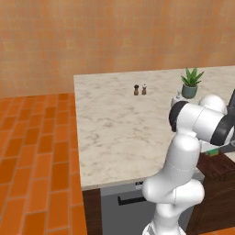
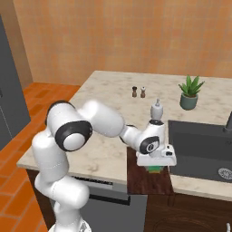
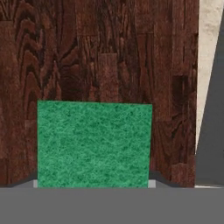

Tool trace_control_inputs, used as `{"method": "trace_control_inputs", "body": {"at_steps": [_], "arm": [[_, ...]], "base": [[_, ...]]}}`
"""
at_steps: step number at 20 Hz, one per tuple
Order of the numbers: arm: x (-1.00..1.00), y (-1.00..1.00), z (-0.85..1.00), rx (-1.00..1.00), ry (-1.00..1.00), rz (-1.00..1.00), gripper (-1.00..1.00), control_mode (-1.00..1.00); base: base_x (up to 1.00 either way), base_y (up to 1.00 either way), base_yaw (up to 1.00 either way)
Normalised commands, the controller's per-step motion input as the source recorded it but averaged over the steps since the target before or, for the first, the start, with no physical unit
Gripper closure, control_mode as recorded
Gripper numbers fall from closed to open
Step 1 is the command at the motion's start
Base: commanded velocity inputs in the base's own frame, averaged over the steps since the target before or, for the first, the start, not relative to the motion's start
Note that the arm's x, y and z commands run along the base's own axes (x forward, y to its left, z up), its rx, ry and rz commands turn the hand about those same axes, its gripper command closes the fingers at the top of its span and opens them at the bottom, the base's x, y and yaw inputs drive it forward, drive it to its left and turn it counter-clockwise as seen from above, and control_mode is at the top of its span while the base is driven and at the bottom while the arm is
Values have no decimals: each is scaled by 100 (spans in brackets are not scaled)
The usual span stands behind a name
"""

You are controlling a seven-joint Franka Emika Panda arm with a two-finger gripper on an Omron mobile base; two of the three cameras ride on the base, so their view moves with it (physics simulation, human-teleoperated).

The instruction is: Pick up the sponge from the counter and clean the cutting board by briefly scrubbing or pressing down on the cutting board. Once finished, release the sponge.

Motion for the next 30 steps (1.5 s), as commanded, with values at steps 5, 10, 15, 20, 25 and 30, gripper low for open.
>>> {"method": "trace_control_inputs", "body": {"at_steps": [5, 10, 15, 20, 25, 30], "arm": [[0, 4, -28, 4, -1, 7, 100, -100], [73, 46, -35, 0, 6, 1, 100, -100], [85, 71, -20, 0, -6, 0, 100, -100], [83, 74, -20, 0, -11, 0, 100, -100], [81, 36, -35, 5, 0, 0, 100, -100], [92, 32, -67, 15, -14, 0, 100, -100]], "base": [[0, 0, 0], [0, 0, 0], [0, 0, 0], [0, 0, 0], [0, 0, 0], [0, 0, 0]]}}
